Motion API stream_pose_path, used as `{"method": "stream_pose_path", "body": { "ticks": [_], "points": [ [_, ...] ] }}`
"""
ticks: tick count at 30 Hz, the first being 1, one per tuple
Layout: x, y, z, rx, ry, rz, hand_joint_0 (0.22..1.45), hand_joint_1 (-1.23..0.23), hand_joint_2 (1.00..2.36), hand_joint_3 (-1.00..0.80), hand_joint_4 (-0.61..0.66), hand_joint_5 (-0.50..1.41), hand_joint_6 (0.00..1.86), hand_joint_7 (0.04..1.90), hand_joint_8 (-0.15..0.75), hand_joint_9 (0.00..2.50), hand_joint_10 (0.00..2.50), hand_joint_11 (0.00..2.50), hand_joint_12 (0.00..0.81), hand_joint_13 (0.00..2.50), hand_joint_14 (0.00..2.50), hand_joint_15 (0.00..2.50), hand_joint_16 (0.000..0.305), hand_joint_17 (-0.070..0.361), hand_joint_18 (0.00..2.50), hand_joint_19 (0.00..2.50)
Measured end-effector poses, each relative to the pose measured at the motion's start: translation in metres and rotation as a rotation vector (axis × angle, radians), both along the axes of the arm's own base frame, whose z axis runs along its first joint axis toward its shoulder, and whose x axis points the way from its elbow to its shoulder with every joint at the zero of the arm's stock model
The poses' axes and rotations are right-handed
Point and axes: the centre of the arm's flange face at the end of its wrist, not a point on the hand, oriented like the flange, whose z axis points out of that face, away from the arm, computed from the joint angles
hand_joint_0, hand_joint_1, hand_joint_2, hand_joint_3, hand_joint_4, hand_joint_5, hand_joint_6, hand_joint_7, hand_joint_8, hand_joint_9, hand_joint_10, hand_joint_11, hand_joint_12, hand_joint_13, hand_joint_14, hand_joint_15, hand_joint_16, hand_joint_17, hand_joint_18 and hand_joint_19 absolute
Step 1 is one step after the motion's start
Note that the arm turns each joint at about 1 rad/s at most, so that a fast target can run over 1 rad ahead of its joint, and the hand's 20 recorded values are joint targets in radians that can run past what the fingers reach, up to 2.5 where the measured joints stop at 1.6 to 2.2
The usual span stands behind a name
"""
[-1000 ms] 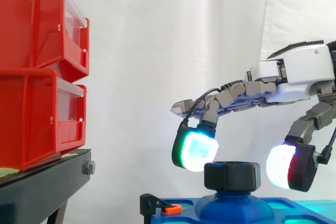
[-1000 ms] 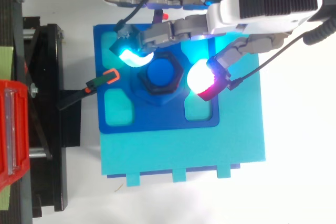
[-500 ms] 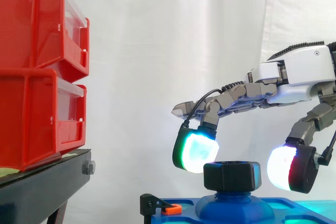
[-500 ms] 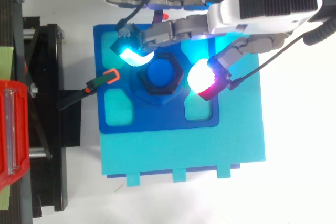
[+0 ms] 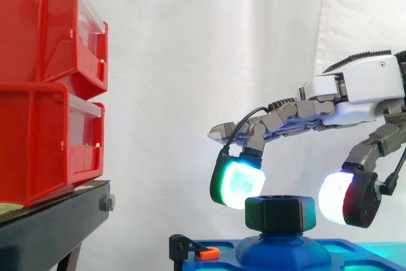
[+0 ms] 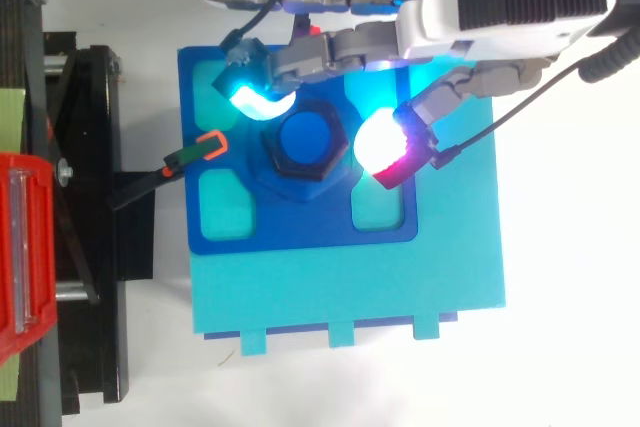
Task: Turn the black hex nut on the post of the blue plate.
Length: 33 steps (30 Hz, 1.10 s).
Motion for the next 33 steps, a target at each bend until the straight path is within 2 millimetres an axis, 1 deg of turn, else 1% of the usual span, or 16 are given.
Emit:
{"method": "stream_pose_path", "body": {
  "ticks": [3,4,8,13,19,25,33],
  "points": [
    [0.0000,-0.0003,0.0002,0.000,0.000,0.000,0.49,-0.64,1.00,-0.50,0.00,-0.30,0.50,0.73,0.107,0.00,0.00,0.00,0.290,0.00,0.00,0.00,0.040,0.089,0.04,0.14],
    [0.0000,-0.0004,0.0002,0.000,0.000,0.000,0.47,-0.60,1.00,-0.50,0.00,-0.30,0.50,0.75,0.107,0.00,0.00,0.00,0.292,0.00,0.00,0.02,0.040,0.091,0.00,0.17],
    [-0.0003,-0.0009,0.0001,0.000,0.001,0.000,0.40,-0.61,1.00,-0.50,0.02,-0.30,0.50,0.76,0.128,0.00,0.00,0.00,0.319,0.00,0.00,0.03,0.046,0.102,0.01,0.16],
    [-0.0030,-0.0013,-0.0010,0.001,0.021,0.003,0.36,-0.61,1.00,-0.50,0.04,-0.30,0.50,0.77,0.146,0.00,0.00,0.00,0.339,0.00,0.00,0.04,0.050,0.112,0.01,0.16],
    [-0.0061,-0.0011,-0.0026,0.002,0.046,0.006,0.35,-0.58,1.00,-0.50,0.04,-0.30,0.50,0.77,0.150,0.00,0.00,0.00,0.346,0.00,0.00,0.03,0.051,0.115,0.00,0.16],
    [-0.0053,-0.0012,0.0012,0.002,0.044,0.005,0.36,-0.54,1.00,-0.50,0.04,-0.30,0.50,0.76,0.148,0.00,0.00,0.00,0.345,0.00,0.00,0.03,0.051,0.114,0.00,0.16],
    [-0.0071,-0.0009,0.0009,0.000,0.060,0.006,0.37,-0.54,1.00,-0.50,0.04,-0.30,0.50,0.76,0.141,0.00,0.00,0.00,0.339,0.00,0.00,0.03,0.050,0.112,0.00,0.16]
  ]
}}
